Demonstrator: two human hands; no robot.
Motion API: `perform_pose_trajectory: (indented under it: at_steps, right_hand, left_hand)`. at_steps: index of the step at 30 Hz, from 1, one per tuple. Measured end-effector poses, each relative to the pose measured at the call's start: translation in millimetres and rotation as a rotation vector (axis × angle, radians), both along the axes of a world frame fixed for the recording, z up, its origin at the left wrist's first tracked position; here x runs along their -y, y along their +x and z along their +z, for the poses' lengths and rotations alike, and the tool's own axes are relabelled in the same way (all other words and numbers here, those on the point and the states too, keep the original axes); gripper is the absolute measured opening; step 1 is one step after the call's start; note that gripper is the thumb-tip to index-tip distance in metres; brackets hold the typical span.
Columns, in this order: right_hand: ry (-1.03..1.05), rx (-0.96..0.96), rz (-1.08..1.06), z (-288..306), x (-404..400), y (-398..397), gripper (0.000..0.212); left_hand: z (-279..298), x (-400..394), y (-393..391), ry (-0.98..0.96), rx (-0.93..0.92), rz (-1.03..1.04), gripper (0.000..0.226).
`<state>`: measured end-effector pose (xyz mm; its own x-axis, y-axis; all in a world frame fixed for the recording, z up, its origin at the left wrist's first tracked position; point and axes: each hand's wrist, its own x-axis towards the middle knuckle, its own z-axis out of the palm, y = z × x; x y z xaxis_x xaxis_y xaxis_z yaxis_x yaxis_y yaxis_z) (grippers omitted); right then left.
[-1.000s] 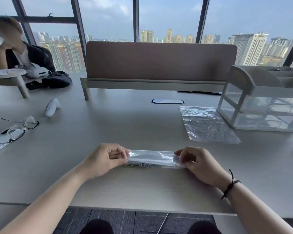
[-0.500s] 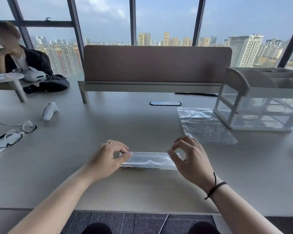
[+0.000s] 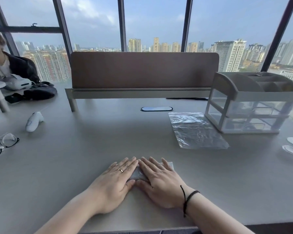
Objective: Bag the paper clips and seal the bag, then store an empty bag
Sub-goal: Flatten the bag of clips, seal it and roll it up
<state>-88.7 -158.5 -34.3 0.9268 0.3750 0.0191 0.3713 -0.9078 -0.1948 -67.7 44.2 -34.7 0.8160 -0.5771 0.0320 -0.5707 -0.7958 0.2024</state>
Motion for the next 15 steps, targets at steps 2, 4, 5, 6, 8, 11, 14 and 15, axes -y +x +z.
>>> perform_pose_trajectory:
  at_steps: [2, 4, 5, 6, 8, 11, 14, 15]
  right_hand:
    - [-0.011, -0.002, 0.001, 0, 0, 4, 0.07]
    - [-0.01, 0.002, 0.0, 0, 1, 10, 0.069]
    - [-0.006, 0.005, 0.0, 0, 1, 14, 0.069]
    - [-0.001, 0.011, 0.001, 0, 1, 17, 0.068]
    - [0.001, 0.022, 0.003, 0, 1, 22, 0.068]
    - [0.001, 0.023, 0.01, -1, 0, 20, 0.068]
    - [0.023, 0.036, 0.011, -3, 0, 18, 0.069]
    - [0.034, 0.042, 0.006, -3, 0, 19, 0.069]
  left_hand:
    - [-3, 1, 5, 0.008, 0.007, -0.003, 0.108]
    - [-5, 1, 12, 0.011, -0.001, 0.01, 0.111]
    - [-5, 2, 16, 0.008, -0.005, 0.017, 0.112]
    - [-5, 2, 20, 0.004, -0.008, 0.022, 0.114]
    - [-4, 3, 24, 0.005, -0.006, 0.029, 0.116]
    - [-5, 2, 23, 0.002, -0.011, 0.017, 0.114]
    - [-7, 1, 22, -0.023, -0.028, 0.014, 0.11]
    - [-6, 1, 23, -0.026, -0.031, 0.017, 0.11]
